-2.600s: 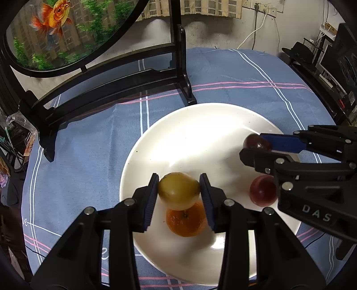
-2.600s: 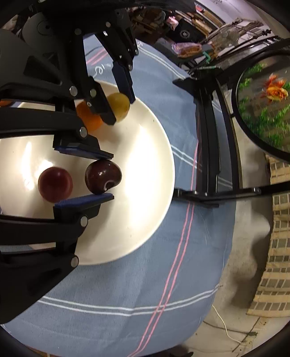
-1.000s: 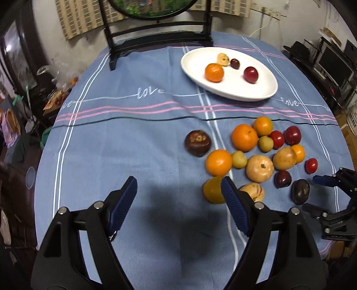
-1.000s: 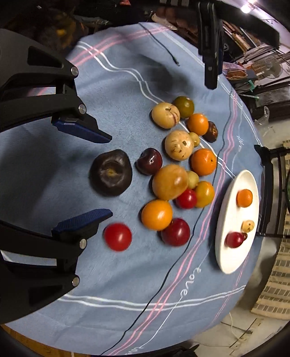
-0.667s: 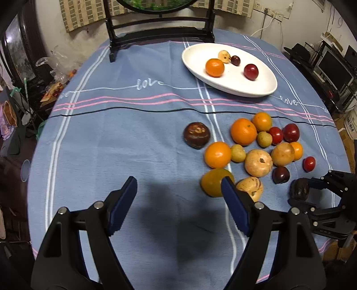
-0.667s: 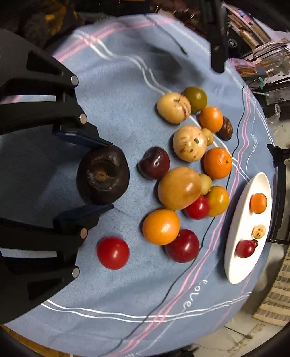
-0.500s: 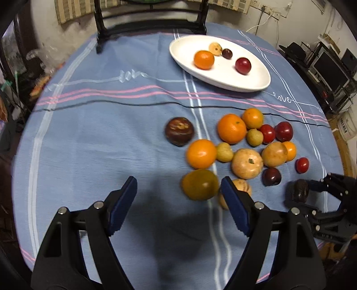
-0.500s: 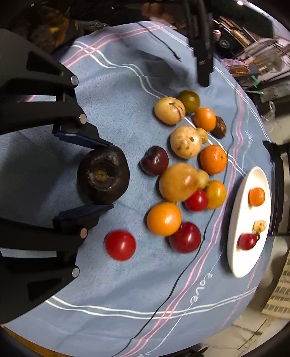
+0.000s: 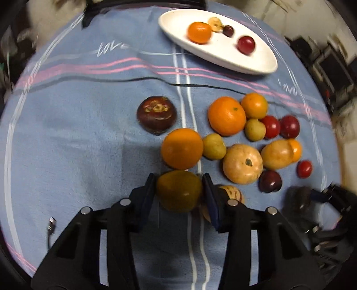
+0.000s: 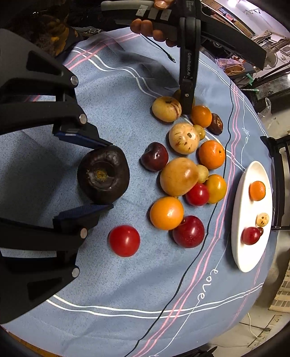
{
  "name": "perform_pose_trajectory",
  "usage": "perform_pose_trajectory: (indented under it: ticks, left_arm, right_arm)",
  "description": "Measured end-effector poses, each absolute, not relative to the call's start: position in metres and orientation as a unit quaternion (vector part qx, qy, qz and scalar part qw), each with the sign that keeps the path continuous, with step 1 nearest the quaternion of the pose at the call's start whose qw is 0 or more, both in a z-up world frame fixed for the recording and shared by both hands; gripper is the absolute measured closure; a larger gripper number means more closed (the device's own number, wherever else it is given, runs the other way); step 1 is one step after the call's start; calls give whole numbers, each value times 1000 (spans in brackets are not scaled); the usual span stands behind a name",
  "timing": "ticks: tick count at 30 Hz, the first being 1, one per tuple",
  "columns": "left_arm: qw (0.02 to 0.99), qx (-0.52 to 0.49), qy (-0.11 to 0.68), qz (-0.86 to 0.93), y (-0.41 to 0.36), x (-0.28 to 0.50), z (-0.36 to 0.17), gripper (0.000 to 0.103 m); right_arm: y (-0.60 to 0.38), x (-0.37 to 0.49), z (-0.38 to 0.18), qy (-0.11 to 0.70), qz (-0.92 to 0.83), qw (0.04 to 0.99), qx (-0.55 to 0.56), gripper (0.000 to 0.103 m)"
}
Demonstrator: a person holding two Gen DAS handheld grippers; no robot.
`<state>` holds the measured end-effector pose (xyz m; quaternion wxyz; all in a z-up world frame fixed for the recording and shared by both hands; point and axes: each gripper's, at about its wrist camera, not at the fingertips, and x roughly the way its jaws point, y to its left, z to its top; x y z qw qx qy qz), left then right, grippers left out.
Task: Organize fruits
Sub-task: 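Grasp a dark green fruit with the left tool while the right grasps a dark brown fruit, then lower both held fruits onto the plate and open both tools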
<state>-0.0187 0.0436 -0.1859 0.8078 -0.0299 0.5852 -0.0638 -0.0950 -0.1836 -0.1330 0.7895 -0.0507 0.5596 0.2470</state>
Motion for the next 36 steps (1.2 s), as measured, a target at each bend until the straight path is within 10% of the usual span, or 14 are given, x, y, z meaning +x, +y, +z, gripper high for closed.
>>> perform_pose_trajectory:
  ticks: [36]
  left_arm:
    - [903, 24, 419, -92, -5, 68, -30, 60]
  right_arm:
    - [-206, 18, 19, 391, 248, 886, -3, 55]
